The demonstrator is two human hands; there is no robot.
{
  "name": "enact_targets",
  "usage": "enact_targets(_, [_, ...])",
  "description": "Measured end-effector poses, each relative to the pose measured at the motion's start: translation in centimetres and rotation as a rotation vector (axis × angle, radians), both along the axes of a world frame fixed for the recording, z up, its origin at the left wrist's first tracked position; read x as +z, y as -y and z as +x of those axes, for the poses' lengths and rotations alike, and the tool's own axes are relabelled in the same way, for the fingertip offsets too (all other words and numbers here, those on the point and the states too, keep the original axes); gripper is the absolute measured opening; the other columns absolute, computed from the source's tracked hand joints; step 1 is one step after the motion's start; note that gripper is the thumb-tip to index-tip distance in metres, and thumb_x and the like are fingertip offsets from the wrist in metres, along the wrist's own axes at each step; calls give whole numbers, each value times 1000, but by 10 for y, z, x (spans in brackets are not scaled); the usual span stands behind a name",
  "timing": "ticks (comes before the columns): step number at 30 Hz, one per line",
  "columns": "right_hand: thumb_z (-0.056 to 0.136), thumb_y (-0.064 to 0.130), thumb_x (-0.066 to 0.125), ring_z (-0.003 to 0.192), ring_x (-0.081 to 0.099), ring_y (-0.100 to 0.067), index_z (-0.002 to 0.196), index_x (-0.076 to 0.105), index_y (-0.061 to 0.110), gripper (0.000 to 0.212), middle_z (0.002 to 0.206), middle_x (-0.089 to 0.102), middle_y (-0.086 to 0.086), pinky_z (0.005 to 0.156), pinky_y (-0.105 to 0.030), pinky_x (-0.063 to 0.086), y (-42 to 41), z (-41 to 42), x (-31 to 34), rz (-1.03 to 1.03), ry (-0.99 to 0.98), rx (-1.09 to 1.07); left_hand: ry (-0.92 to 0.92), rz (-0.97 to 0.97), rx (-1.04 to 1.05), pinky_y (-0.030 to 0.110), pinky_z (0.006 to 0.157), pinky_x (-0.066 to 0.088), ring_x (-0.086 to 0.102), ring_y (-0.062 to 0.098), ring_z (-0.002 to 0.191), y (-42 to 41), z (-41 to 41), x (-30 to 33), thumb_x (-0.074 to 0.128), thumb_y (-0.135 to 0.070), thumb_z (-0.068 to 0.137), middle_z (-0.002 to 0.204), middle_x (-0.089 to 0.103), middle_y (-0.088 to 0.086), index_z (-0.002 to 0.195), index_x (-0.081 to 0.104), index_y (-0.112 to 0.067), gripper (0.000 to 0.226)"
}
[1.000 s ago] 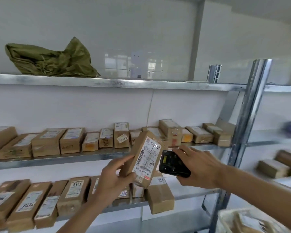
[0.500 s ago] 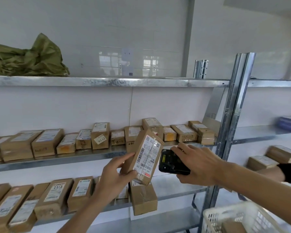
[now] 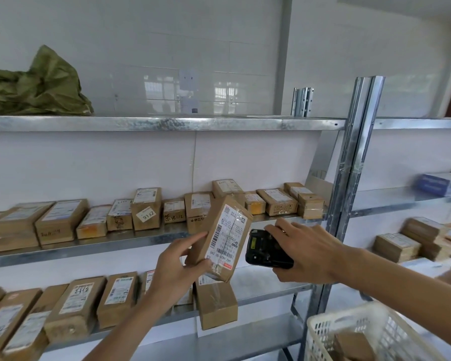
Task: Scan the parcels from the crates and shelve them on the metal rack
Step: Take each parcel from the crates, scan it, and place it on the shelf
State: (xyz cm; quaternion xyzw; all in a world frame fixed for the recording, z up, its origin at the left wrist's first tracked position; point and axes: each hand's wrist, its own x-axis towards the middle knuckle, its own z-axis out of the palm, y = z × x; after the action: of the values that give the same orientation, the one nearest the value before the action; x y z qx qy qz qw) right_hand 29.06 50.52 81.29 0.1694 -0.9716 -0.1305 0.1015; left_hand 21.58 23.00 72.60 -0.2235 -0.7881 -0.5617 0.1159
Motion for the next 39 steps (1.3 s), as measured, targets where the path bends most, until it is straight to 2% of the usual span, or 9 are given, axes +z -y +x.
enact_targets(6, [83, 64, 72, 106, 46, -12, 150, 24, 24, 92, 135, 40, 2, 76, -23, 37, -3, -5, -11, 46, 29, -62, 25, 2, -8, 6, 81, 50, 62, 9, 111, -2, -3, -5, 82, -11, 83, 119, 66, -19, 123, 60, -50, 60])
enact_targets(9, [85, 51, 73, 107, 51, -10, 149, 29, 28, 81, 133, 43, 7, 78, -20, 40, -4, -7, -19, -102, 14, -86, 101, 30, -37, 10, 79, 54, 64, 8, 110, -5, -5, -7, 80, -17, 85, 119, 68, -19, 129, 61, -46, 56])
enact_targets(13, [82, 54, 78, 99, 50, -4, 147, 31, 34, 83, 131, 52, 15, 84, -22, 46, 0, -7, -31, -354, 55, -117, 209, 159, -106, 33, 84, 62, 69, 11, 105, -12, -8, -14, 77, -21, 89, 108, 74, -15, 128, 62, -47, 50])
enact_targets(15, [80, 56, 80, 101, 53, -4, 146, 31, 36, 85, 132, 55, 17, 88, -24, 50, 4, -7, -41, -430, 63, -129, 289, 247, -162, 33, 82, 63, 73, 15, 101, -20, -8, -17, 76, -19, 90, 107, 74, -8, 124, 61, -48, 47])
enact_targets(20, [77, 60, 81, 102, 50, 1, 150, 29, 38, 92, 135, 54, 21, 87, -24, 49, 5, -11, -61, -555, 17, -148, 429, 351, -246, 37, 80, 63, 76, 17, 95, -41, -11, -29, 73, -15, 91, 109, 73, 2, 126, 59, -41, 46])
enact_targets(26, [73, 54, 81, 96, 55, 0, 148, 34, 42, 89, 129, 60, 21, 87, -26, 54, -21, -34, -90, -599, 23, -154, 481, 314, -259, 47, 86, 62, 76, 23, 97, -65, -32, -55, 78, -13, 87, 126, 65, 0, 129, 57, -33, 51])
enact_targets(30, [72, 49, 82, 94, 52, 0, 145, 40, 42, 84, 116, 58, 24, 80, -18, 47, -48, -65, -115, -637, 77, -142, 481, 202, -226, 41, 87, 61, 75, 16, 99, -92, -57, -84, 89, -20, 77, 123, 66, -6, 130, 54, -36, 65])
enact_targets(34, [71, 45, 82, 96, 53, 0, 143, 41, 42, 83, 113, 54, 28, 79, -15, 47, -85, -105, -148, -658, 147, -115, 477, 140, -185, 29, 75, 61, 73, 14, 101, -126, -86, -115, 91, -7, 69, 118, 71, -12, 127, 56, -27, 71])
enact_targets(39, [70, 46, 85, 100, 56, -3, 142, 44, 43, 83, 125, 61, 22, 82, -16, 48, -126, -153, -202, -711, 214, -125, 466, 73, -109, 27, 87, 60, 68, 5, 111, -162, -123, -158, 95, -44, 46, 118, 68, -25, 125, 58, -30, 88])
